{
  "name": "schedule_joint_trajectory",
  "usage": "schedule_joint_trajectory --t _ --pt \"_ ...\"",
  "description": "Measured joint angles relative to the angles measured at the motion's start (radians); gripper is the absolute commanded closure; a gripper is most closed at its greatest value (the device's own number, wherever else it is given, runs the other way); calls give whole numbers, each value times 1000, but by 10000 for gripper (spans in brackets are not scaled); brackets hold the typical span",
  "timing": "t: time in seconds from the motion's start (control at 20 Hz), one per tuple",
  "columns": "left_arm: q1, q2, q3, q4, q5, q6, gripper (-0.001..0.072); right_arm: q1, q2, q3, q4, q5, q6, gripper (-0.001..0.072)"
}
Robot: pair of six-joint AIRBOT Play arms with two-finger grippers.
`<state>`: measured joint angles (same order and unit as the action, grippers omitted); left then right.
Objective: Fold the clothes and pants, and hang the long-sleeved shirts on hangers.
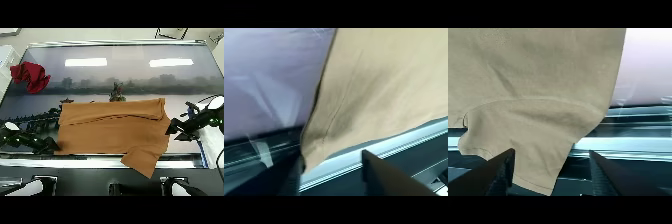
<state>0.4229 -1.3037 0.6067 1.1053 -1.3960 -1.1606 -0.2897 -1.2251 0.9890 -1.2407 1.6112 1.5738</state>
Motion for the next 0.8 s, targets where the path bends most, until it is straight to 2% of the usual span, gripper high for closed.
schedule_joint_trajectory --t 0.05,0.1,0.15,0.2,0.25,0.5,0.8 --pt "0 0 -9 -8 0 0 363 0 0 0 3 0 0 156" --pt "0 0 -18 -16 6 0 469 0 0 0 3 1 0 157" --pt "0 0 -28 -16 18 -1 487 0 0 0 3 4 0 157" --pt "0 0 -37 -26 28 -2 623 0 0 0 3 6 0 157" --pt "-1 0 -47 -34 47 -3 681 0 0 0 3 11 0 157" --pt "0 1 -69 -69 77 -6 683 1 24 -79 2 10 1 153" --pt "-1 10 -74 -74 95 -1 683 2 60 -373 46 -129 -13 154"
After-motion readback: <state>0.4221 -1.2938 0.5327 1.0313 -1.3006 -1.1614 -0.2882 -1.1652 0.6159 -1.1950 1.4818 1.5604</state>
